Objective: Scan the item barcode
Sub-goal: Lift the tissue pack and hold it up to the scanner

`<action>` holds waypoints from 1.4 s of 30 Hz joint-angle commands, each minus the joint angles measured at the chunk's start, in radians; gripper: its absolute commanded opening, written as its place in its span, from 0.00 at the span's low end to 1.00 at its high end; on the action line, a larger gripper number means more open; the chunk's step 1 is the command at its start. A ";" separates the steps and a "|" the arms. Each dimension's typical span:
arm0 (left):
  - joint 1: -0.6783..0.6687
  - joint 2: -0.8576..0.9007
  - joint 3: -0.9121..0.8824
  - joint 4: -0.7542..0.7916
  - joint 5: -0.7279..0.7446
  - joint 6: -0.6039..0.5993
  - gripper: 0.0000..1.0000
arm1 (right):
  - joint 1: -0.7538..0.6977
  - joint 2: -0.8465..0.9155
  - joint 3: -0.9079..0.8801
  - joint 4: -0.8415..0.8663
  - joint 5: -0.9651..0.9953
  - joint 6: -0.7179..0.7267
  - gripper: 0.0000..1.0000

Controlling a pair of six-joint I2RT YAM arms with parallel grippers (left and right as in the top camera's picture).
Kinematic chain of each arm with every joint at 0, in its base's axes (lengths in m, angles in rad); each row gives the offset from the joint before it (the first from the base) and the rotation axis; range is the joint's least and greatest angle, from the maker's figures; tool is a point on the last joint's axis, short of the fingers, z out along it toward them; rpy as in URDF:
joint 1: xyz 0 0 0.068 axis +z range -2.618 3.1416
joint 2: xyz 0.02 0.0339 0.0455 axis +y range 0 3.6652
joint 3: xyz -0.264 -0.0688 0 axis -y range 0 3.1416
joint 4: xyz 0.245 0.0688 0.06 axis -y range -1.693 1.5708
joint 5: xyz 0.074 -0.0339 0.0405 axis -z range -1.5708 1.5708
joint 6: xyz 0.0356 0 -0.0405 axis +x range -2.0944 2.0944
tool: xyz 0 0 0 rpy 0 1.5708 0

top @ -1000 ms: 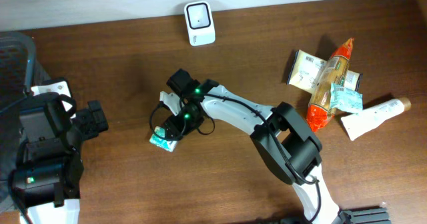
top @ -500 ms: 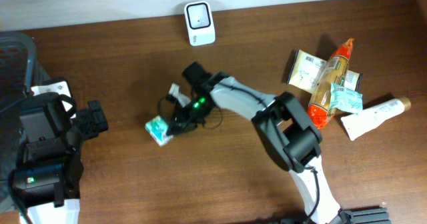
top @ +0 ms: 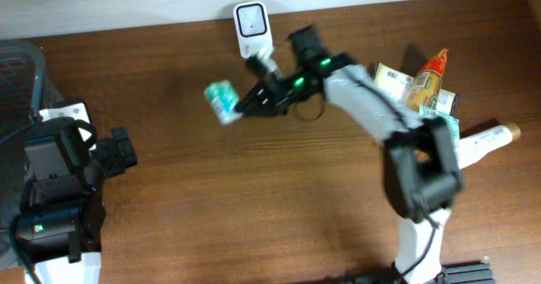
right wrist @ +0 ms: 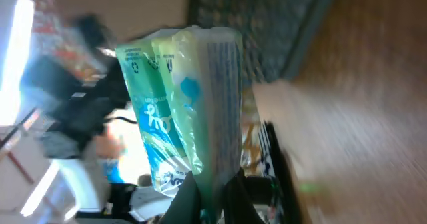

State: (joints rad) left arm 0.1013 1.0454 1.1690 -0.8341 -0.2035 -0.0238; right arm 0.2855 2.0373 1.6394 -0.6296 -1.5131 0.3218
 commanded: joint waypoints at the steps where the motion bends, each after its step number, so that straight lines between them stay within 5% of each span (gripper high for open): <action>1: 0.005 0.000 0.012 0.002 -0.011 -0.010 0.99 | -0.111 -0.156 0.016 0.002 -0.039 0.019 0.04; 11: 0.005 0.000 0.012 0.002 -0.011 -0.010 0.99 | -0.242 -0.260 0.016 0.003 -0.013 -0.013 0.04; 20: 0.005 0.000 0.012 0.002 -0.011 -0.010 0.99 | -0.044 -0.247 0.152 -0.072 1.197 0.005 0.04; 24: 0.005 0.000 0.012 0.002 -0.011 -0.010 0.99 | 0.021 -0.164 0.396 -0.192 1.446 -0.072 0.04; 27: 0.005 0.000 0.012 0.002 -0.011 -0.010 0.99 | 0.076 -0.056 0.558 -0.213 1.632 -0.180 0.04; 32: 0.005 0.000 0.012 0.002 -0.011 -0.010 0.99 | 0.157 0.106 0.563 0.061 1.921 -0.539 0.04; 42: 0.005 0.000 0.012 0.002 -0.011 -0.010 0.99 | 0.185 0.427 0.563 0.504 2.050 -1.105 0.04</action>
State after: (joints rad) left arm 0.1013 1.0454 1.1690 -0.8337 -0.2035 -0.0238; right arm 0.4721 2.3985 2.1933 -0.1883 0.4747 -0.6037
